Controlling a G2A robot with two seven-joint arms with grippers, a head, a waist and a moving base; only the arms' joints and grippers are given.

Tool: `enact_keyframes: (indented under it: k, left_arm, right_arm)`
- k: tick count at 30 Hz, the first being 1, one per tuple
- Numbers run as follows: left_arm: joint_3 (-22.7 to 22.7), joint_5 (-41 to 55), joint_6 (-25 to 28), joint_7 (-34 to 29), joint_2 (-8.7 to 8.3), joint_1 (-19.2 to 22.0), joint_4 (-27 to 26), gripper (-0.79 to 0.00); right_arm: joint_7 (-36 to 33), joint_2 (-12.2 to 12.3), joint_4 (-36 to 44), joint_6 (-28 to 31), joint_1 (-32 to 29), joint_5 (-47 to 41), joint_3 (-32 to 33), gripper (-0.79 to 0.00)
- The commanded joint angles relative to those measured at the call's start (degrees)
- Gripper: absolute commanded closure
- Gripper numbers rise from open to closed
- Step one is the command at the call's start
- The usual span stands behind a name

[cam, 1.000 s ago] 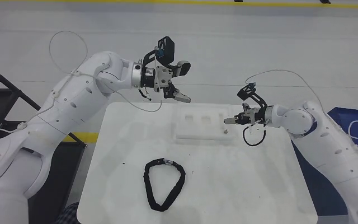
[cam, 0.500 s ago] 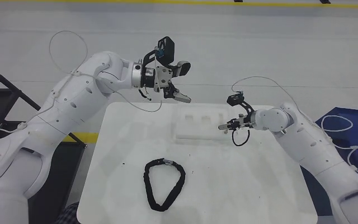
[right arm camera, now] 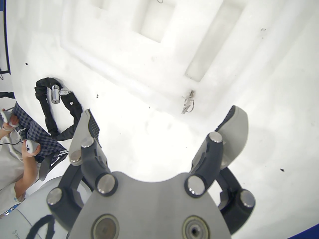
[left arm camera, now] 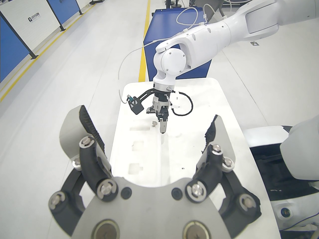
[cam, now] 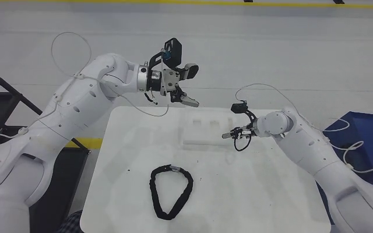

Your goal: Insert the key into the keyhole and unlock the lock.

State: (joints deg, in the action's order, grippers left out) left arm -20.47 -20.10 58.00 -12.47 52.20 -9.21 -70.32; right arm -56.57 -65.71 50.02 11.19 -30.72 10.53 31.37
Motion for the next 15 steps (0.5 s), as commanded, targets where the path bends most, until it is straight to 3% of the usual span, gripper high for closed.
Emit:
enact_keyframes:
  k: [1, 6, 7, 11, 15]
  left_arm:
    - [0.0, 0.0, 0.0, 0.0, 0.0, 0.0, 0.0, -0.785]
    - [0.0, 0.0, 0.0, 0.0, 0.0, 0.0, 0.0, -0.785]
    - [0.0, 0.0, 0.0, 0.0, 0.0, 0.0, 0.0, -0.785]
    - [0.0, 0.0, 0.0, 0.0, 0.0, 0.0, 0.0, -0.785]
    - [0.0, 0.0, 0.0, 0.0, 0.0, 0.0, 0.0, -0.785]
  right_arm:
    - [-0.46, -0.56, -1.49, 0.3, 0.21, -0.93, -0.1, -0.785]
    - [-0.71, -1.85, -4.09, 0.99, 1.36, 0.25, -0.9, -0.785]
    - [-0.83, -2.1, -4.35, 0.75, 1.61, 0.83, -1.15, -0.742]
    - [-1.85, -2.99, -4.49, -1.01, 2.53, 3.53, -2.21, -0.69]
    - [-2.42, -3.7, -4.96, -2.21, 2.87, 4.64, -2.57, -0.533]
